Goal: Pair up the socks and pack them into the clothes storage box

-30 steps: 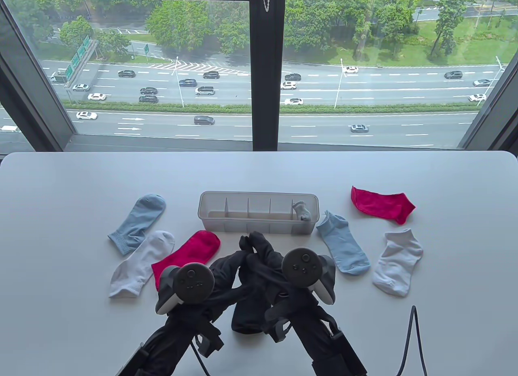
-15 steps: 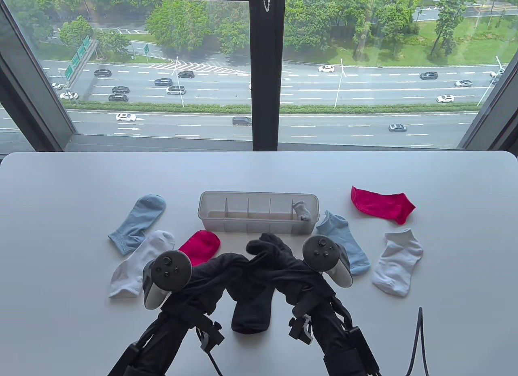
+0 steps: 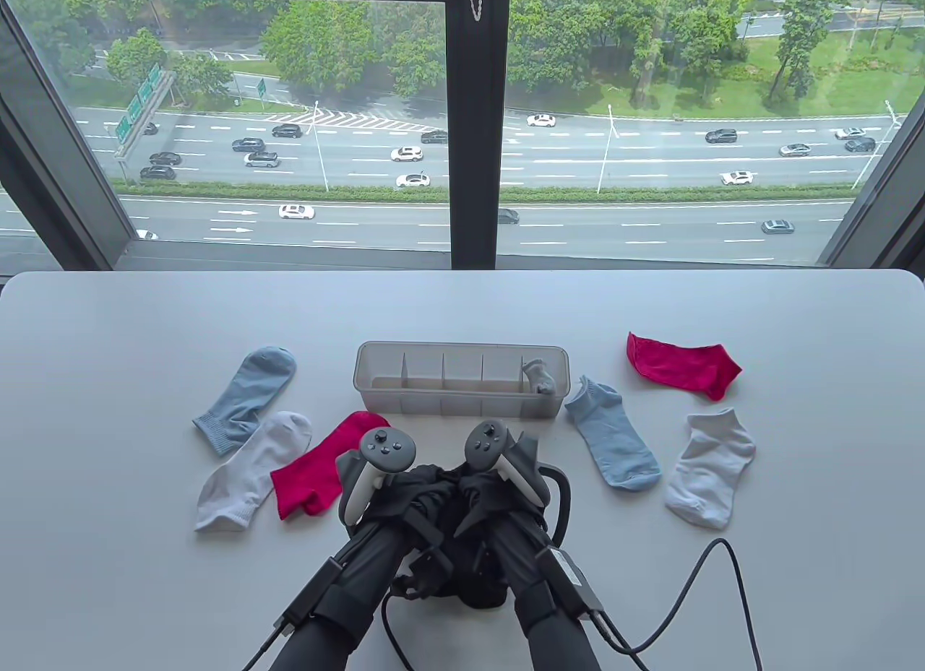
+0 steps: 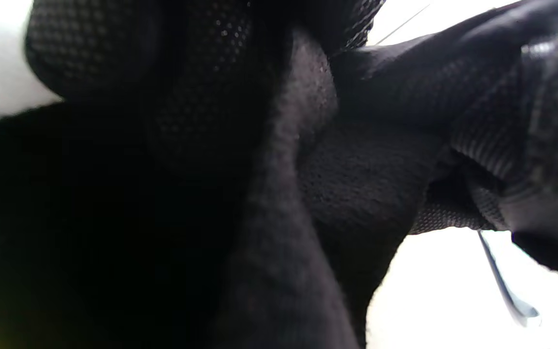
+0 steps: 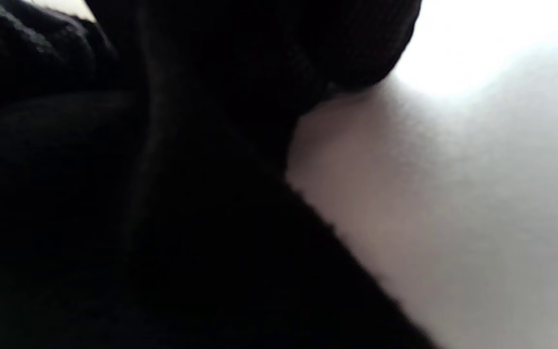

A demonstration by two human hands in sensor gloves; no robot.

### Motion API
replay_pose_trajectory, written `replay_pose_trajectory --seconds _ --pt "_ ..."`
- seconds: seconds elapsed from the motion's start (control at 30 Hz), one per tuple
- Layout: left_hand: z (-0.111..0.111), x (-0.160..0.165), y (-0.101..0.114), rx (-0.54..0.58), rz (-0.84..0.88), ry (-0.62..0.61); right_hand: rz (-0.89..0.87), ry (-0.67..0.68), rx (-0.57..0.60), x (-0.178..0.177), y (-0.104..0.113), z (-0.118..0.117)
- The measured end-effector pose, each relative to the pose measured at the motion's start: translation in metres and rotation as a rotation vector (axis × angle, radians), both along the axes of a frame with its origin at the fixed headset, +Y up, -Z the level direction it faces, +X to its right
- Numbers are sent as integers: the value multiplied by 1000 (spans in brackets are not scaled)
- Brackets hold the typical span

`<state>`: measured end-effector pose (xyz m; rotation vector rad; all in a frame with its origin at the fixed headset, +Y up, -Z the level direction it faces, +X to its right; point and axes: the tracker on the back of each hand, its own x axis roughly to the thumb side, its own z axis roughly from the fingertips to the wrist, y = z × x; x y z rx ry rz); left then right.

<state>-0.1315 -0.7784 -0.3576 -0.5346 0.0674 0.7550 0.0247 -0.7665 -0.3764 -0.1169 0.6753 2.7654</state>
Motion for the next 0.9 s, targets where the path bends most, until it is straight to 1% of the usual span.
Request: replay_pose_trajectory --seconds 0.07,0.13,0.2,0.23,0.27,0.33,0.37,0.4,0.43,0.47,0.5,0.53,0.6,0.63,0.67,0.73,0.77,0.8,0.83,0.87,0.9 --pt "2 0 0 10 -5 -1 39 11 -39 -2 2 -3" --pt "5 0 1 25 -8 -16 44 24 -10 -4 0 -1" --pt "10 -3 4 18 16 -50 38 31 7 -2 -2 4" --pt "14 -7 9 11 37 -72 20 35 6 1 -3 7" --pt "20 -13 17 34 34 -69 -4 45 4 5 -3 10" --pt "28 -25 33 173 41 -24 -94 84 36 13 -1 14" --pt "31 -33 43 262 50 -18 -163 134 62 18 2 18" --pt "32 -40 51 314 66 -37 -214 171 103 21 7 23" --pt "31 -45 55 339 118 -90 -258 188 163 22 13 29" --pt "28 -48 57 323 198 -161 -328 258 221 21 21 35" --pt "27 -49 56 260 253 -183 -372 300 244 20 28 40" --pt "26 -48 53 176 315 -220 -429 343 299 17 37 48" --pt "24 -43 47 59 410 -306 -504 342 381 14 46 56" --pt "24 -42 45 30 450 -310 -529 341 409 13 48 58" --pt "24 -41 44 34 512 -285 -534 314 462 13 50 60" --pt "25 -46 48 139 517 -132 -499 324 509 18 53 59" --pt "24 -49 51 211 513 -90 -496 285 546 23 55 60" --pt "25 -52 53 222 508 -80 -504 270 571 25 57 59" --pt "26 -56 56 256 496 -43 -509 235 613 31 61 60" --pt "27 -58 58 290 488 -19 -518 231 639 34 65 60" --pt "27 -61 60 329 474 -2 -544 273 633 37 71 60"
